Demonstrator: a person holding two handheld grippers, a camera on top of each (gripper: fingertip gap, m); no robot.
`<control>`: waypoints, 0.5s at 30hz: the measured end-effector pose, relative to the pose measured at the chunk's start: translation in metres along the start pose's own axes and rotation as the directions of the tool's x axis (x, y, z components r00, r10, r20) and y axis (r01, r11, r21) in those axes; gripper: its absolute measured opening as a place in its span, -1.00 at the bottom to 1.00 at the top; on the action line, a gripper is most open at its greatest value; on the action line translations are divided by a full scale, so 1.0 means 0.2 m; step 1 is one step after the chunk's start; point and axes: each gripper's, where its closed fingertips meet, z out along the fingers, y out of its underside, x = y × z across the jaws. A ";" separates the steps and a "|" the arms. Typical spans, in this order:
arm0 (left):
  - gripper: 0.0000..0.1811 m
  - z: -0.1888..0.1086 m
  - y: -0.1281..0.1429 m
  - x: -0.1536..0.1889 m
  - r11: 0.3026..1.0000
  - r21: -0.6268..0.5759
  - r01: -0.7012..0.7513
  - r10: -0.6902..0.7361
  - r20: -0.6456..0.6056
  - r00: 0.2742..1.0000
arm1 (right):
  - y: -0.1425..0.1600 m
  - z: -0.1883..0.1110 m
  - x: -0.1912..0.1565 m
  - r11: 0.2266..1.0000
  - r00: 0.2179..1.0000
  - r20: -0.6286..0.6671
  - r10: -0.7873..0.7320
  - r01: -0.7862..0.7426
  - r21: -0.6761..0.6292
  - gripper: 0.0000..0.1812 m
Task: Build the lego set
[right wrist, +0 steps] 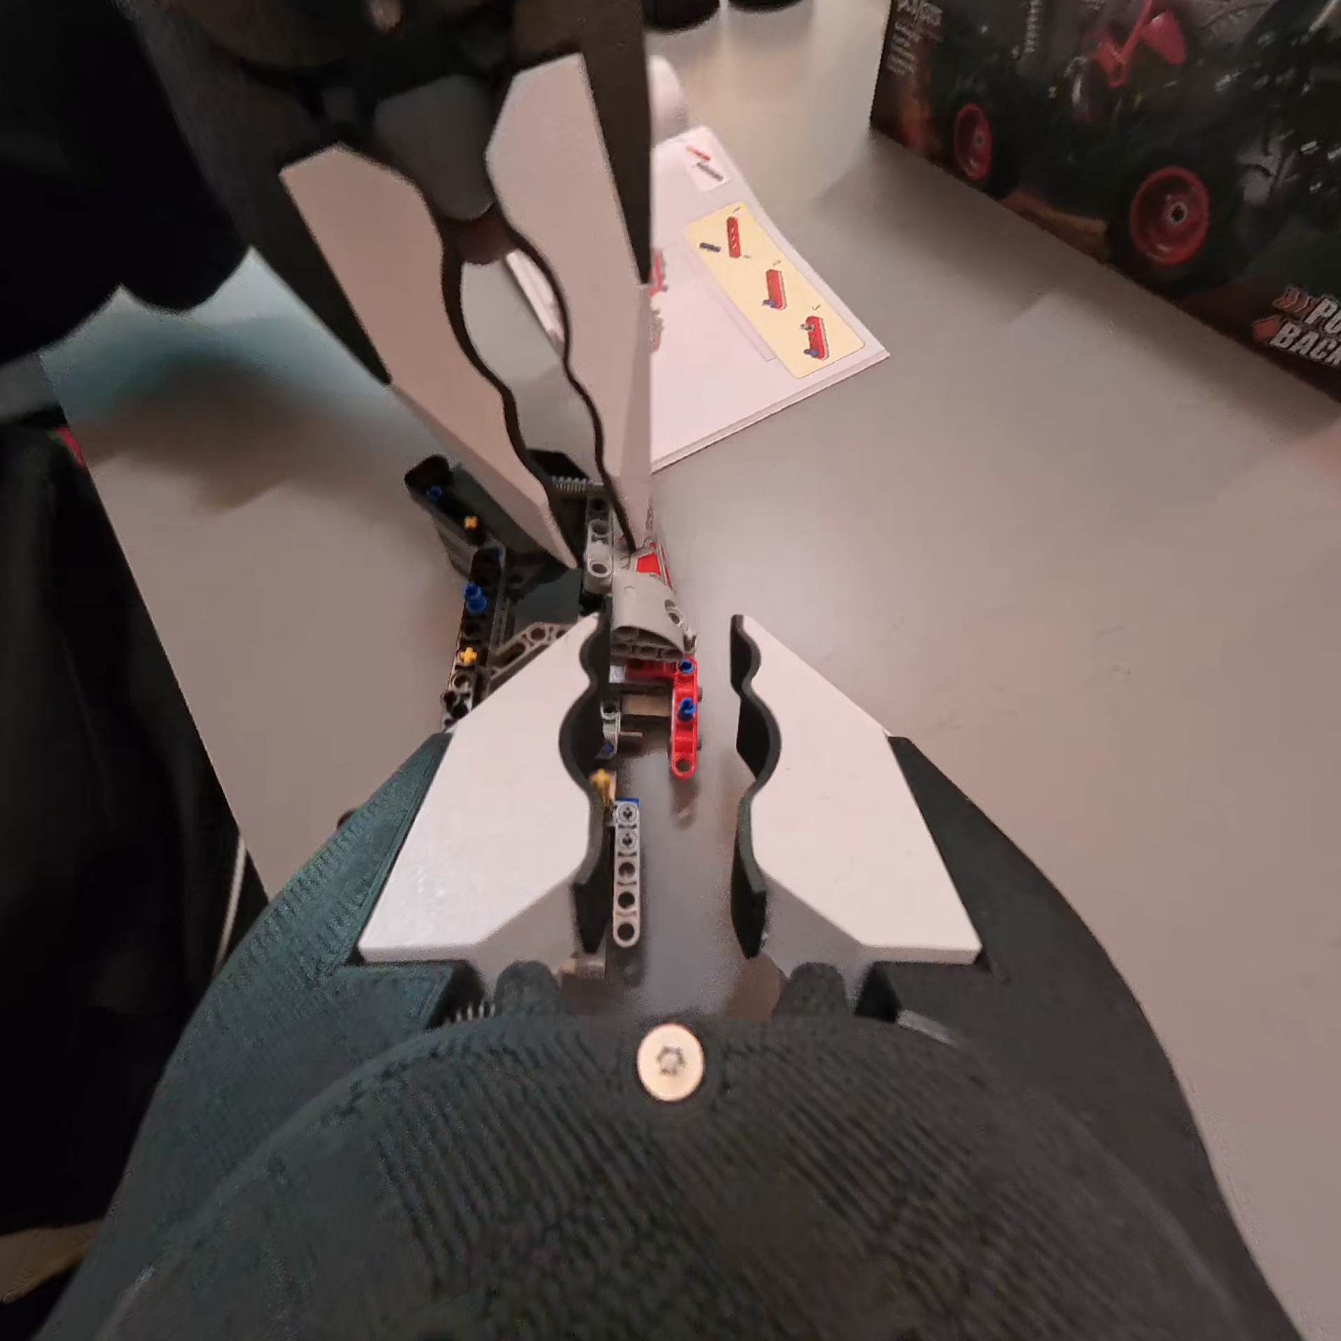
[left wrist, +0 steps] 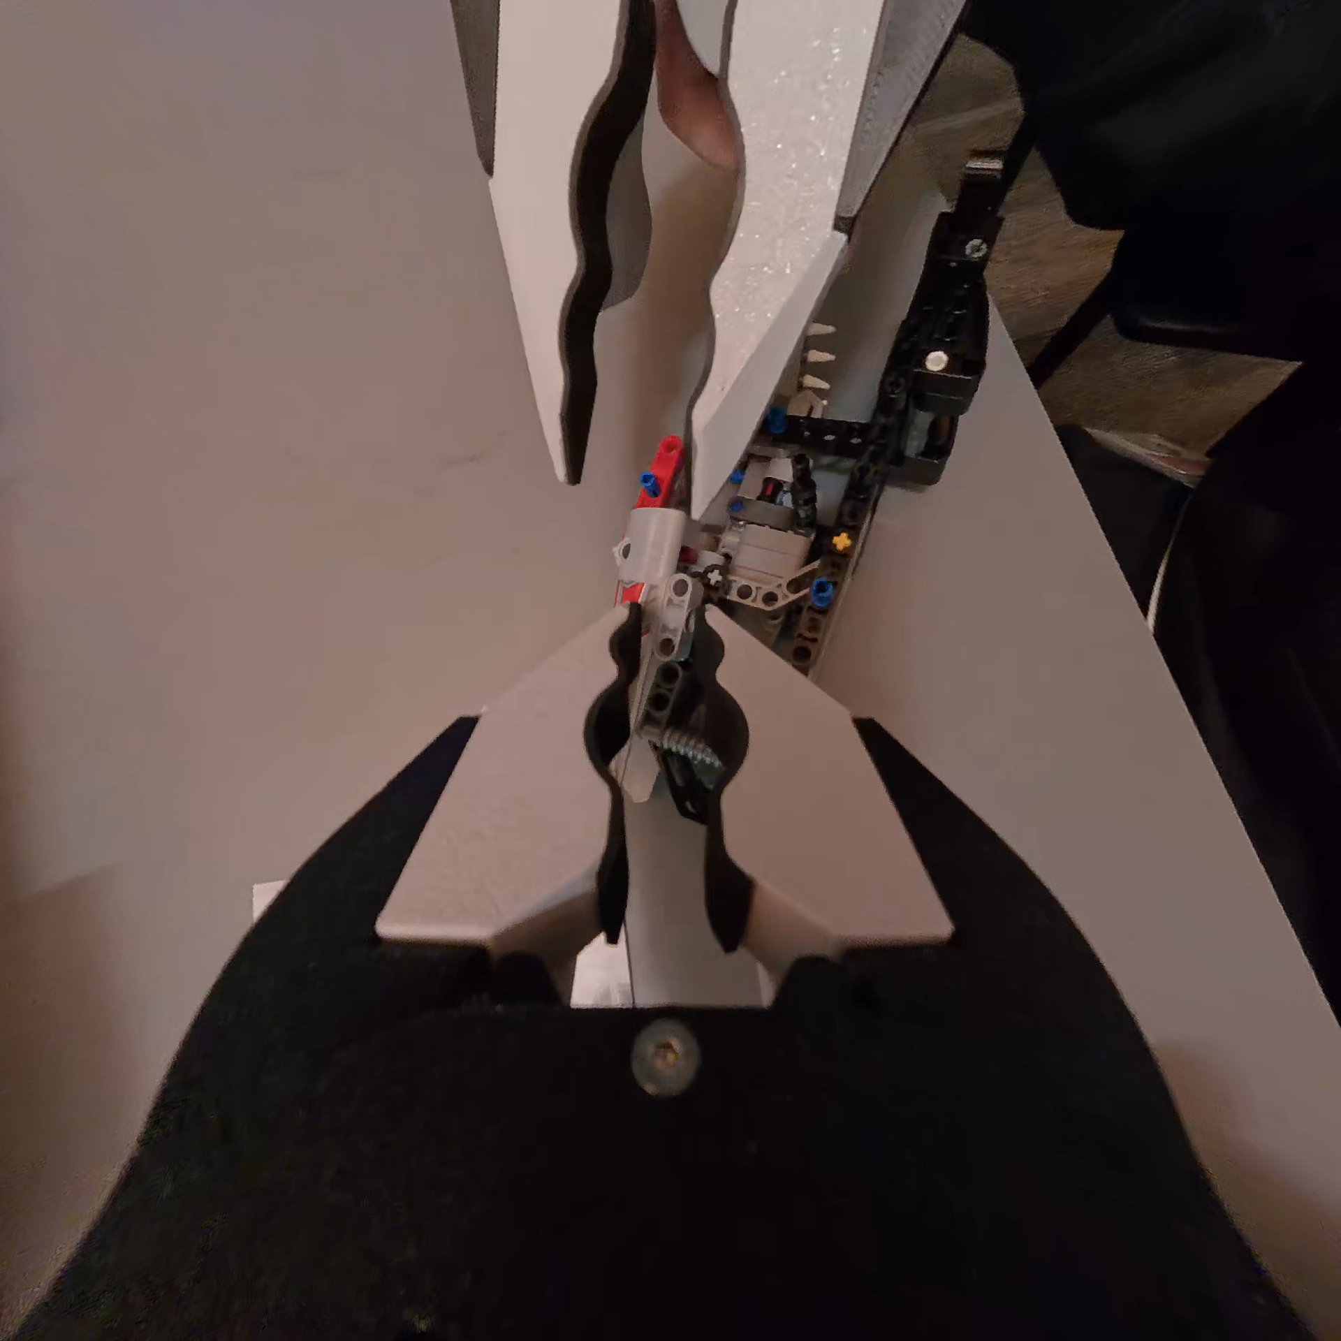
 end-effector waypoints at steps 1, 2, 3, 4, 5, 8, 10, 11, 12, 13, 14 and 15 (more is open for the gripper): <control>-0.88 0.00 0.00 0.00 1.000 0.002 0.003 -0.003 0.016 1.000 | -0.01 0.01 0.01 0.999 0.999 0.002 0.036 -0.036 0.007 -0.63; -0.88 0.00 0.00 0.00 1.000 0.004 -0.006 0.005 0.035 0.999 | -0.01 0.02 0.01 0.998 0.998 0.006 0.060 -0.060 0.009 -0.63; -0.88 0.00 0.00 0.00 1.000 0.005 -0.021 0.020 0.054 0.998 | -0.01 0.03 0.01 0.997 0.997 0.017 0.071 -0.071 0.010 -0.64; -0.89 0.00 0.00 0.00 1.000 0.005 -0.030 0.029 0.070 0.997 | -0.01 0.03 -0.01 0.997 0.997 0.037 0.074 -0.074 0.007 -0.63; -0.89 0.00 0.00 0.00 0.999 0.004 -0.034 0.034 0.082 0.996 | -0.01 0.04 -0.02 0.997 0.996 0.048 0.077 -0.077 0.000 -0.63; -0.89 0.00 0.00 0.00 0.999 0.001 -0.038 0.038 0.097 0.995 | 0.01 0.05 0.00 0.995 0.995 0.018 0.095 -0.095 -0.032 -0.62; -0.89 0.00 0.00 0.00 0.999 -0.002 -0.040 0.040 0.096 0.995 | 0.01 0.06 0.00 0.992 0.993 0.021 0.118 -0.118 -0.037 -0.66; -0.89 0.00 0.00 0.00 0.999 -0.002 -0.038 0.038 0.094 0.995 | 0.02 0.06 -0.01 0.992 0.992 0.032 0.119 -0.117 -0.044 -0.68; -0.89 0.00 0.00 0.00 0.999 -0.003 -0.035 0.035 0.092 0.995 | 0.03 0.06 -0.02 0.993 0.993 0.041 0.110 -0.108 -0.057 -0.69; -0.89 0.00 0.00 0.00 0.999 -0.005 -0.035 0.035 0.091 0.995 | 0.04 0.06 -0.03 0.993 0.994 0.048 0.099 -0.095 -0.070 -0.71; -0.89 0.00 0.00 0.00 0.999 -0.010 -0.034 0.035 0.088 0.996 | 0.04 0.07 -0.04 0.994 0.994 0.061 0.087 -0.083 -0.071 -0.73; -0.88 0.00 0.00 0.00 0.999 -0.018 -0.034 0.035 0.087 0.996 | 0.04 0.07 -0.04 0.995 0.996 0.059 0.069 -0.064 -0.070 -0.75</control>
